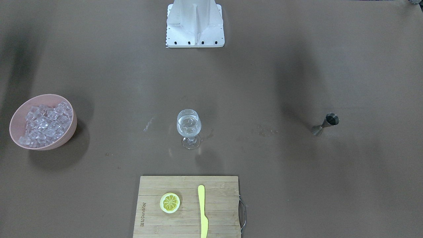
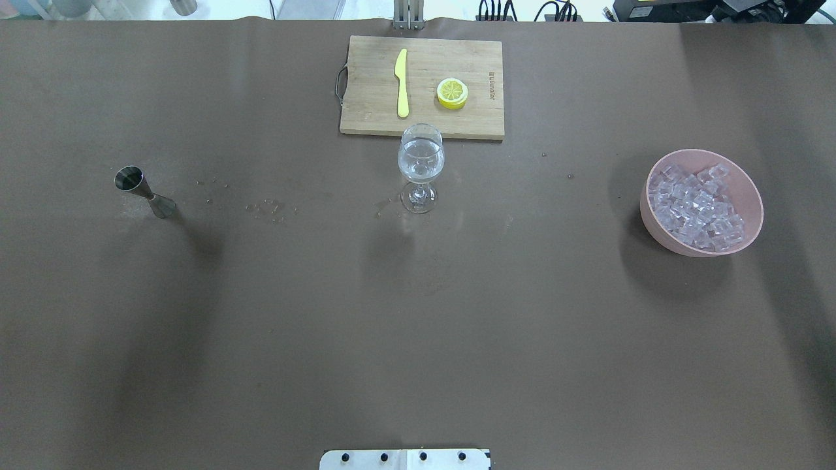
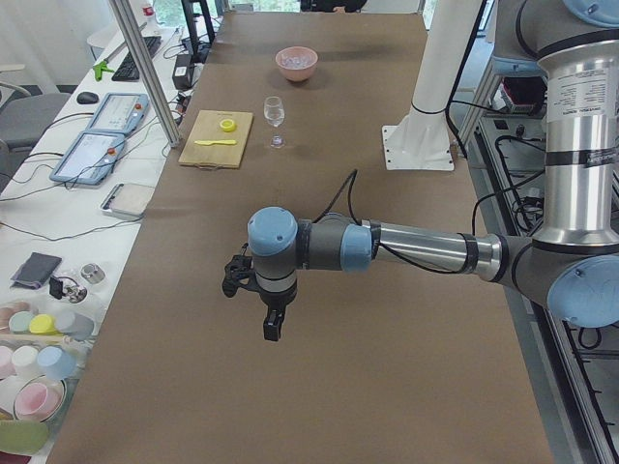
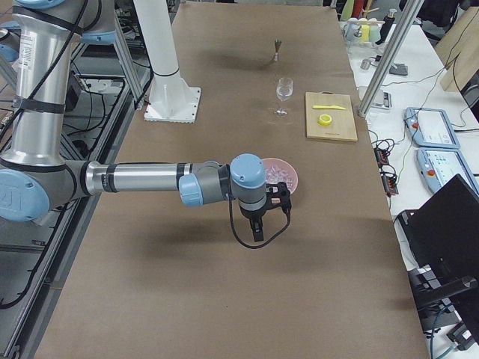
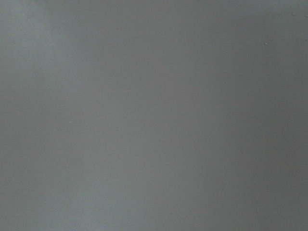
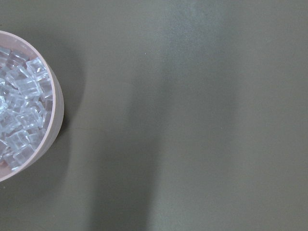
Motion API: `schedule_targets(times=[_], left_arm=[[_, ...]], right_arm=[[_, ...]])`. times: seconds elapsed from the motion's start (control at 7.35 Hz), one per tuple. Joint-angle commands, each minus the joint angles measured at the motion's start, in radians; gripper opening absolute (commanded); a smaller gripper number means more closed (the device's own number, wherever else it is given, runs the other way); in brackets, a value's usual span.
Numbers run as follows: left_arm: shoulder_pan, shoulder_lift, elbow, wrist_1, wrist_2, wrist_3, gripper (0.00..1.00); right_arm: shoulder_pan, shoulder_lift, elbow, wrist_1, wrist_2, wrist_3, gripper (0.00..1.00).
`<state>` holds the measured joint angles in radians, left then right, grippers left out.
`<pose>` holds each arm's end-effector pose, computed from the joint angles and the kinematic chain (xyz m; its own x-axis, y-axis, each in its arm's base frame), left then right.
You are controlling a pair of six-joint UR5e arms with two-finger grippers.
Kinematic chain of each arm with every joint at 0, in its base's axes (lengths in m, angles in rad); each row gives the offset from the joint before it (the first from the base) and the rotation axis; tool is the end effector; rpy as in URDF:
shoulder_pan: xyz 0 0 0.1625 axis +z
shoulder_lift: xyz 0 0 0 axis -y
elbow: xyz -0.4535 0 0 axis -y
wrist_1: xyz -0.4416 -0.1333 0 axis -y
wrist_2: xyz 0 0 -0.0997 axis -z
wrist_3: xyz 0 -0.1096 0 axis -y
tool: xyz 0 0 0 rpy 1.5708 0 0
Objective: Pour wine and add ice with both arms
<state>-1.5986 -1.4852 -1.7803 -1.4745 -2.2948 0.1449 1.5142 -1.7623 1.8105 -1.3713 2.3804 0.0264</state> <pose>-0.0746 -0.4995 0.6391 0.7455 0.1418 -0.6512 -0.0807 0.9891 0.1229 0.0273 -0.4723 0.6353 0.6799 -0.1906 0.7081 0.0369 0.9733 0.2266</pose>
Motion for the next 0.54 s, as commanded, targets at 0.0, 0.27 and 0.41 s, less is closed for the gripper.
schedule_targets(times=[0.0,0.27,0.41], left_arm=[[0.0,-0.009,0.007,-0.018,0.0,-0.001,0.98],[0.0,-0.009,0.013,-0.139,0.0,-0.005,0.98],[0.0,-0.015,0.007,-0.217,0.002,-0.007,0.98]], right_arm=[[0.001,-0.005,-0.002,0.018,-0.048,-0.014,1.0],[0.001,-0.006,0.006,0.017,-0.046,-0.013,1.0],[0.001,0.006,-0.003,0.015,-0.04,-0.011,1.0]])
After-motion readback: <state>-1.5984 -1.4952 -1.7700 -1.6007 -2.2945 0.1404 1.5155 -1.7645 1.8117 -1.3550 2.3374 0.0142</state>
